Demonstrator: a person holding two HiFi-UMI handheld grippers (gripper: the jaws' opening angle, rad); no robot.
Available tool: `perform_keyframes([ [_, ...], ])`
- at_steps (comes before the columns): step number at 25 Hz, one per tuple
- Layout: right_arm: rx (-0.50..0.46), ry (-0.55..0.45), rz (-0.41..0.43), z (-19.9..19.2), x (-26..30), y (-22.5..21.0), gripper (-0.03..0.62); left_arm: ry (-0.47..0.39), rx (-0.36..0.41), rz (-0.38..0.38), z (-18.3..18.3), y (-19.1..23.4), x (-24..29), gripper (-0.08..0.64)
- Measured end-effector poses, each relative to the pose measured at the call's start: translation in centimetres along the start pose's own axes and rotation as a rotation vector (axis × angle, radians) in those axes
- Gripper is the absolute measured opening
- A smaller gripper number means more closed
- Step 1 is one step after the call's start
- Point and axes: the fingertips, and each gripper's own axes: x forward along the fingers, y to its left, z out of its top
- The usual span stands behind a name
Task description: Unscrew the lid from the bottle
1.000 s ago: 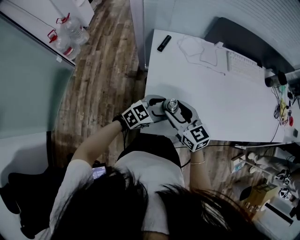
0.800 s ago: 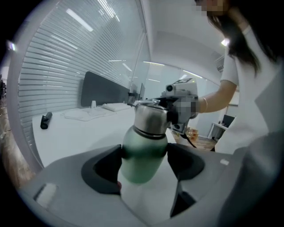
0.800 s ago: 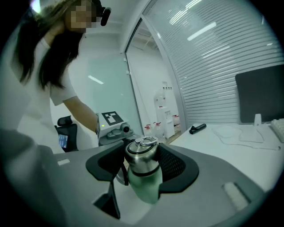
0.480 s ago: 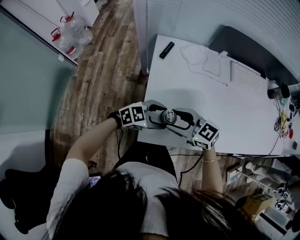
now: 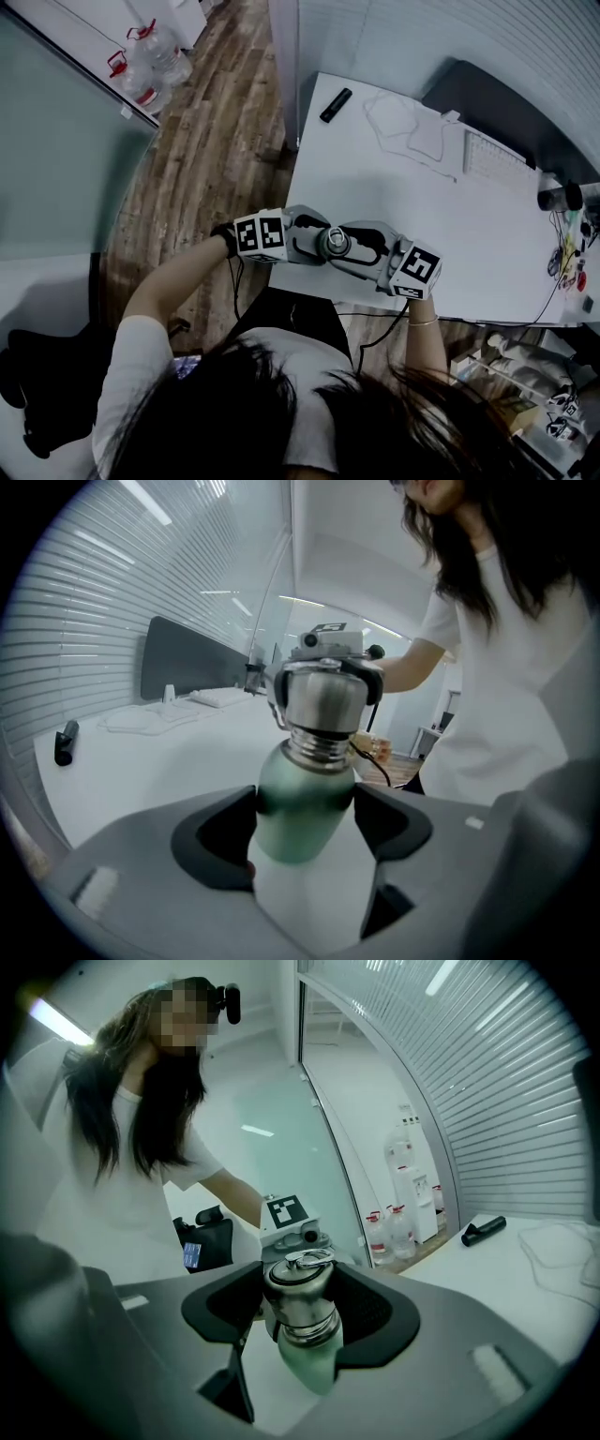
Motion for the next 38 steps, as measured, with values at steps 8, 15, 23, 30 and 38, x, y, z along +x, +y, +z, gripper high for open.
perform_keyframes([
  [8,0.018,-0.055,-0.054,2.0,-1.5,0.2,0.239,-0.051,-0.123,0.069,0.3,0.0,-1.4,0.376],
  [15,-0.009,-0.096,-0.125,4.4,-3.3,0.9,0.239,-0.128,-0.122,0.18,3.2,0.0,-4.5,0.374],
  [23,-0.11,-0.133,-0.289,7.8,-6.6,1.3,0.239,-0.227,-0.025,0.275,9.4,-0.1,-6.9,0.365],
  [30,-0.142,-0.192,-0.527,10.2,-10.6,1.5,0.239,-0.304,0.02,0.401,13.9,0.4,-8.6,0.31],
  [38,-0.09,-0.357,-0.835,11.4,-16.3,1.4,0.239,-0.382,-0.004,0.621,17.6,1.2,-9.9,0.271],
])
